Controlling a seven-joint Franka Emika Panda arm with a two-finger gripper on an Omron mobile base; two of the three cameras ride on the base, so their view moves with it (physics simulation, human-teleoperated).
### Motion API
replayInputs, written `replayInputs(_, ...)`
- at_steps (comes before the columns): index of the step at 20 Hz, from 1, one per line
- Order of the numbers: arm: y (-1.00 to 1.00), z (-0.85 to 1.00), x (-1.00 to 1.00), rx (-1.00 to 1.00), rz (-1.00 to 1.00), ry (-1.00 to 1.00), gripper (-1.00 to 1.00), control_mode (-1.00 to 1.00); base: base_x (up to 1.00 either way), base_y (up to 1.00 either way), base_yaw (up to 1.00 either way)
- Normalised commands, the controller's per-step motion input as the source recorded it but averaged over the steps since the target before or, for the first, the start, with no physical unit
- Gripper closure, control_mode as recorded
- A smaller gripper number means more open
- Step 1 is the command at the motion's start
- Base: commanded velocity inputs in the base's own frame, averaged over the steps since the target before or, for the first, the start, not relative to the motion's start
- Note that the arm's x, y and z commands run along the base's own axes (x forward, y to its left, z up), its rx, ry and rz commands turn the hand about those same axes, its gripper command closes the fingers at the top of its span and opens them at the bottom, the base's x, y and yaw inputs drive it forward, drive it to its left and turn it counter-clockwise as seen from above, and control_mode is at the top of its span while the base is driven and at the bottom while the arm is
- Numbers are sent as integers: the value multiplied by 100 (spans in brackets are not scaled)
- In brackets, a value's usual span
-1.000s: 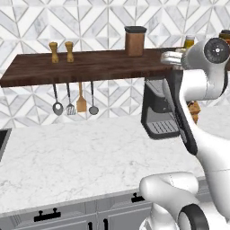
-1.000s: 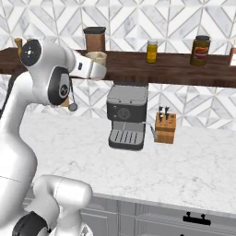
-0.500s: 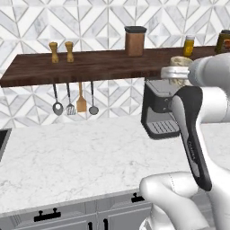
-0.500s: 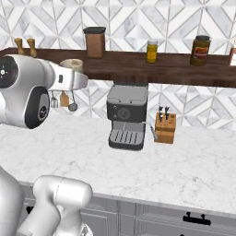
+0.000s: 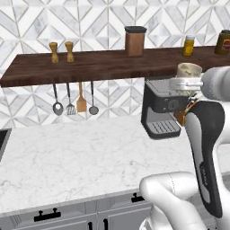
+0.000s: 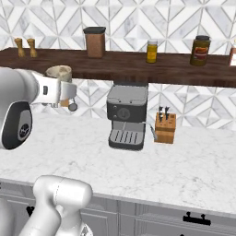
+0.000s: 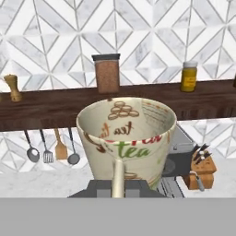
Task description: Gather all objects into one cabinet and sort the glasses and bowls to opposite sides.
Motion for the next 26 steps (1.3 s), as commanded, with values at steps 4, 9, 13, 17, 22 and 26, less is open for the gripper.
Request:
replayInputs(4,5,1,-55,-6,0,16,100,-100,0,0,0)
replayInputs(9,1,-2,-22,-1,0,14,100,-100,0,0,0)
replayInputs(13,2,-13,-14,0,0,2,100,-100,0,0,0)
replayInputs(17,0,-17,-11,0,0,4,100,-100,0,0,0)
replayInputs(22,1,-22,0,0,0,0,100,-100,0,0,0)
replayInputs(26,6,-18,0,0,0,0,100,-100,0,0,0)
